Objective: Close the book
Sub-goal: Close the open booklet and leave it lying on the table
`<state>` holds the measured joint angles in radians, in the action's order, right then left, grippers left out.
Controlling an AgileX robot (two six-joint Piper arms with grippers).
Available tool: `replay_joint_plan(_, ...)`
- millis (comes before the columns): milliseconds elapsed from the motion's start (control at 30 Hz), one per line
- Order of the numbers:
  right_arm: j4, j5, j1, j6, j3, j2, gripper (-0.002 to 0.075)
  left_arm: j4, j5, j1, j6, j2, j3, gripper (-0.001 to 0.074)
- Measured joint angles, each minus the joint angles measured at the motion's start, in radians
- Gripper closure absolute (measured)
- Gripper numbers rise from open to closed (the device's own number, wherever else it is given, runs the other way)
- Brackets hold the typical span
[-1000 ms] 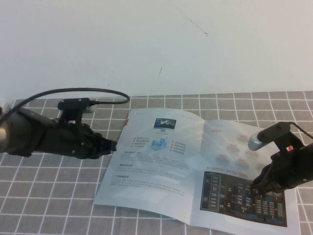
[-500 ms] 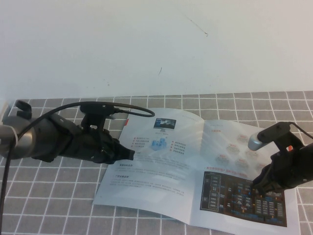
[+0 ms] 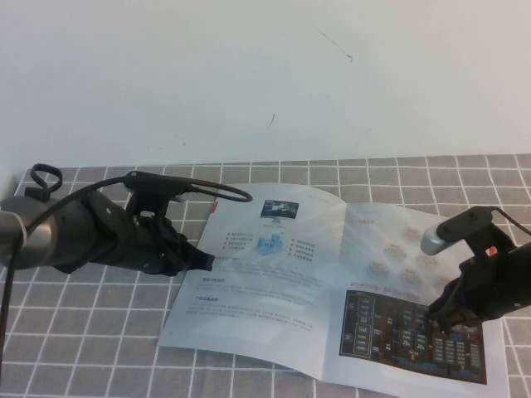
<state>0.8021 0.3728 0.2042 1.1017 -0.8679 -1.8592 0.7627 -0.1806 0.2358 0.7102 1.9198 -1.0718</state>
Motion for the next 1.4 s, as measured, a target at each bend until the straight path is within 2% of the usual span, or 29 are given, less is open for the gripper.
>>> replay_joint_plan(733,0.000,0.011,-0.006,0.001,-0.002,-0.002,0.0727,-0.002,0.010,0.021,-0.023,0.029,-0.010,0.0738)
replay_joint_plan(1100,0.000,0.011,-0.006,0.002,-0.002,-0.002,0.0727,0.060,-0.002,0.179,-0.023,-0.027,-0.005,0.0738)
replay_joint_plan(1400,0.016,-0.002,-0.006,0.000,-0.002,-0.002,0.0727,0.249,-0.019,0.262,0.028,-0.134,-0.005,0.0738)
